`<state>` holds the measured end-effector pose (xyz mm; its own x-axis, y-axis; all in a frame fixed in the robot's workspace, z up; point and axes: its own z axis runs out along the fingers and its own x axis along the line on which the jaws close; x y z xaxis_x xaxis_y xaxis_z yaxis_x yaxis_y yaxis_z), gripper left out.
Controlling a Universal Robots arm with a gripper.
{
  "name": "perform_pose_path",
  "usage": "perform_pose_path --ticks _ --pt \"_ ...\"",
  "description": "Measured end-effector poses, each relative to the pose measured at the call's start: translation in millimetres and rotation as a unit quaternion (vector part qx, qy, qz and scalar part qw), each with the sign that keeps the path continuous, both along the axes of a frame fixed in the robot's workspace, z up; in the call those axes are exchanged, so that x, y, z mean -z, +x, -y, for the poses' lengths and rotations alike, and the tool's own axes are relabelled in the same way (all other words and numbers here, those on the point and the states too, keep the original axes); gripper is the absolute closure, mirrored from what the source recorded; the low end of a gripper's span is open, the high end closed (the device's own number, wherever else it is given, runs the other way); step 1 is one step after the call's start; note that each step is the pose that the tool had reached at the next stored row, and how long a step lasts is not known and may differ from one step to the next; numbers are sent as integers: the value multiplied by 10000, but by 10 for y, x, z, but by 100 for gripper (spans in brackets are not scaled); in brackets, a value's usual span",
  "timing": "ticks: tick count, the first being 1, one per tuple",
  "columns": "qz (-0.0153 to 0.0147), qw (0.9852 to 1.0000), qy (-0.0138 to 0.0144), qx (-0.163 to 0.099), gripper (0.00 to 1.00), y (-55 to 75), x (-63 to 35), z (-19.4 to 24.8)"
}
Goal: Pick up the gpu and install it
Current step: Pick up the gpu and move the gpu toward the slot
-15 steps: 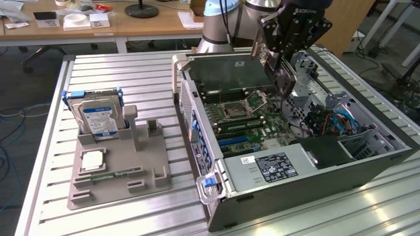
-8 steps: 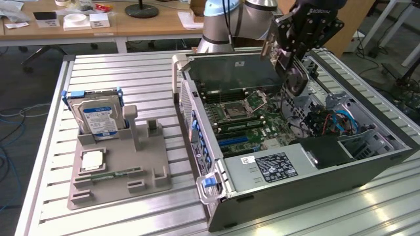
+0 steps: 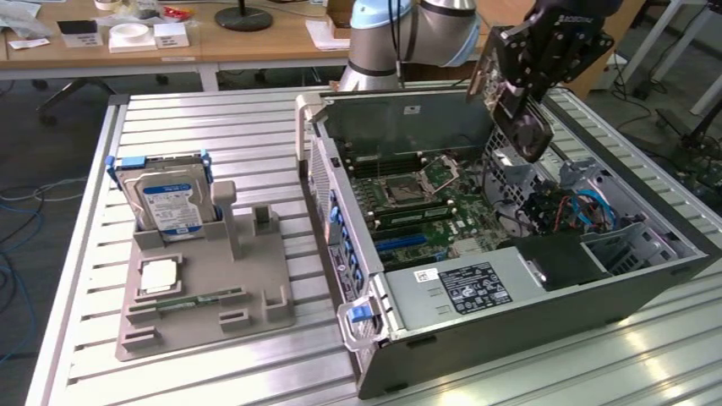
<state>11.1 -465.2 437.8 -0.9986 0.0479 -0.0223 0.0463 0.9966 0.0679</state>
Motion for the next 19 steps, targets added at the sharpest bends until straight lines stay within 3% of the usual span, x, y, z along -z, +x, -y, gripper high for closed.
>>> perform_pose_path --ticks 10,19 --pt "0 10000 0 0 73 276 0 -1" --pt "0 10000 0 0 73 320 0 -1"
